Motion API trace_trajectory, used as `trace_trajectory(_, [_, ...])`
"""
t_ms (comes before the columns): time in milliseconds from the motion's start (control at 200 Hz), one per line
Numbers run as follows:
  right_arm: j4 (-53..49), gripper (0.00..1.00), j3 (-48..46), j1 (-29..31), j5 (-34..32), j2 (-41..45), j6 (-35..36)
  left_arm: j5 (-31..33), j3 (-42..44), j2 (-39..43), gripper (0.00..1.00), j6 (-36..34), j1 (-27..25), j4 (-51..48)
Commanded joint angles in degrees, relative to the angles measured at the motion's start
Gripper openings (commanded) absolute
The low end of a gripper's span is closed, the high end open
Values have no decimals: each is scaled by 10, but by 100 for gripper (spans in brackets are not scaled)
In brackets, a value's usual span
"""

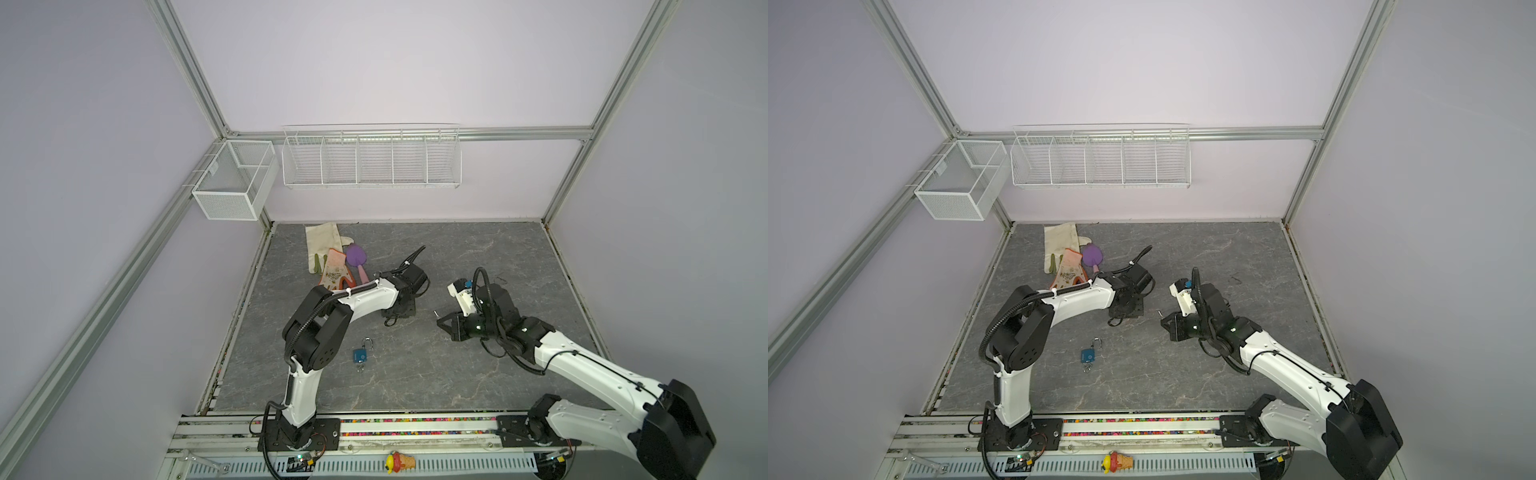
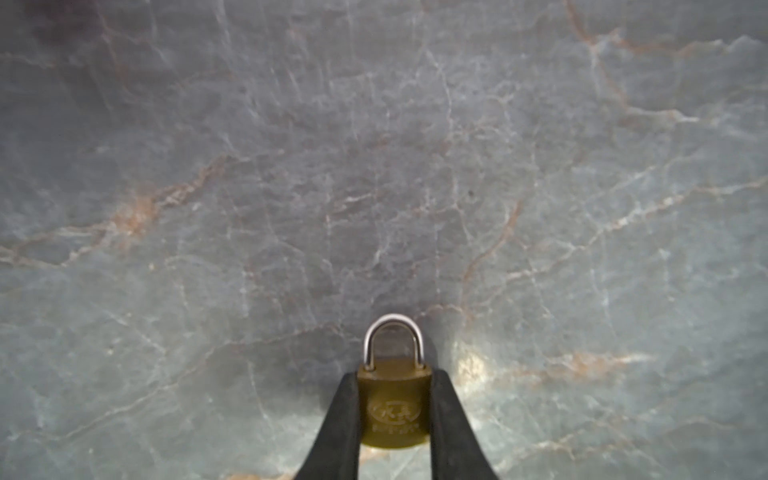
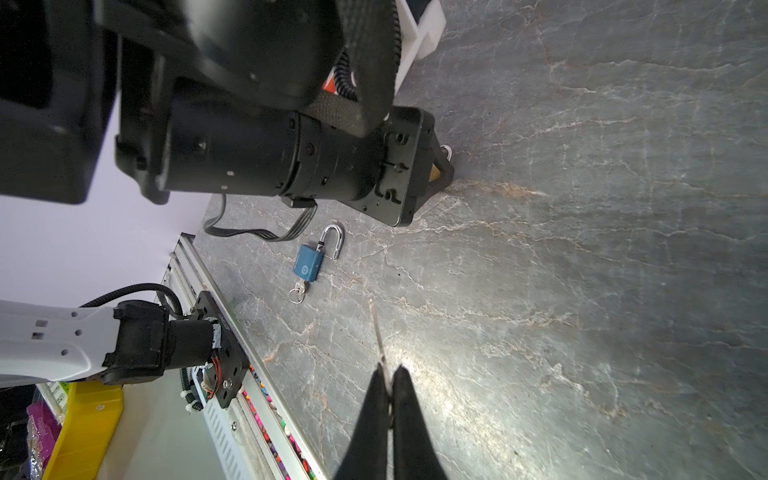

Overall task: Unlock with the key
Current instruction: 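Lift the padlock with the left gripper while the right gripper brings the key toward it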

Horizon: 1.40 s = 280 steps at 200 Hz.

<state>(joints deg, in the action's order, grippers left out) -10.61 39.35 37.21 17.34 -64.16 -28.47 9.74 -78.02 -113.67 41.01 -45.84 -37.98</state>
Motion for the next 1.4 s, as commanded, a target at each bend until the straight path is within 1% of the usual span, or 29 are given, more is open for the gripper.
trace_trajectory(0, [-36, 6, 10, -3, -9, 25, -3, -11, 24, 66, 0, 44, -7, 19])
trace_trajectory(95, [-29, 6, -10, 2, -23, 33, -42, -2, 54, 124, 0, 78, -19, 42])
trace_trajectory(185, [25, 6, -36, 19, -30, 33, -86, 18, 69, 174, 0, 102, -37, 50])
trace_trajectory(245, [63, 6, -46, 46, -45, 28, -109, 36, 67, 198, 0, 112, -52, 43])
trace_trajectory(345, [88, 6, -41, 92, -100, 0, -156, 80, 53, 223, 0, 123, -80, 14])
trace_trajectory(395, [105, 6, -49, 107, -133, -5, -213, 111, 51, 234, 0, 130, -94, 2])
trace_trajectory(460, [194, 6, -78, 134, -159, -1, -267, 121, 50, 248, 0, 139, -103, -3])
trace_trajectory(500, [218, 6, -79, 151, -183, 0, -281, 126, 50, 257, 0, 138, -111, 2])
trace_trajectory(585, [233, 6, -66, 172, -218, -3, -291, 152, 41, 265, 0, 137, -133, -6])
trace_trajectory(640, [263, 6, -72, 176, -219, -5, -302, 163, 34, 266, 0, 137, -140, -19])
trace_trajectory(715, [269, 6, -74, 178, -220, -5, -322, 164, 33, 274, 0, 135, -142, -24])
trace_trajectory(825, [291, 6, -67, 177, -213, -11, -329, 156, 52, 293, 0, 135, -144, -8])
trace_trajectory(935, [286, 6, -53, 183, -216, -26, -320, 155, 65, 308, 0, 142, -144, -3])
trace_trajectory(1009, [311, 6, -55, 184, -210, -38, -325, 149, 71, 317, 0, 144, -144, 2])
trace_trajectory(1129, [333, 6, -47, 185, -200, -50, -318, 140, 74, 326, 0, 144, -144, 3])
trace_trajectory(1204, [330, 6, -36, 185, -194, -51, -307, 141, 76, 331, 0, 143, -144, 2])
trace_trajectory(1264, [332, 6, -37, 183, -195, -51, -312, 143, 76, 334, 0, 139, -144, -1])
trace_trajectory(1394, [345, 6, -29, 180, -169, -65, -309, 143, 78, 337, 0, 136, -144, -3])
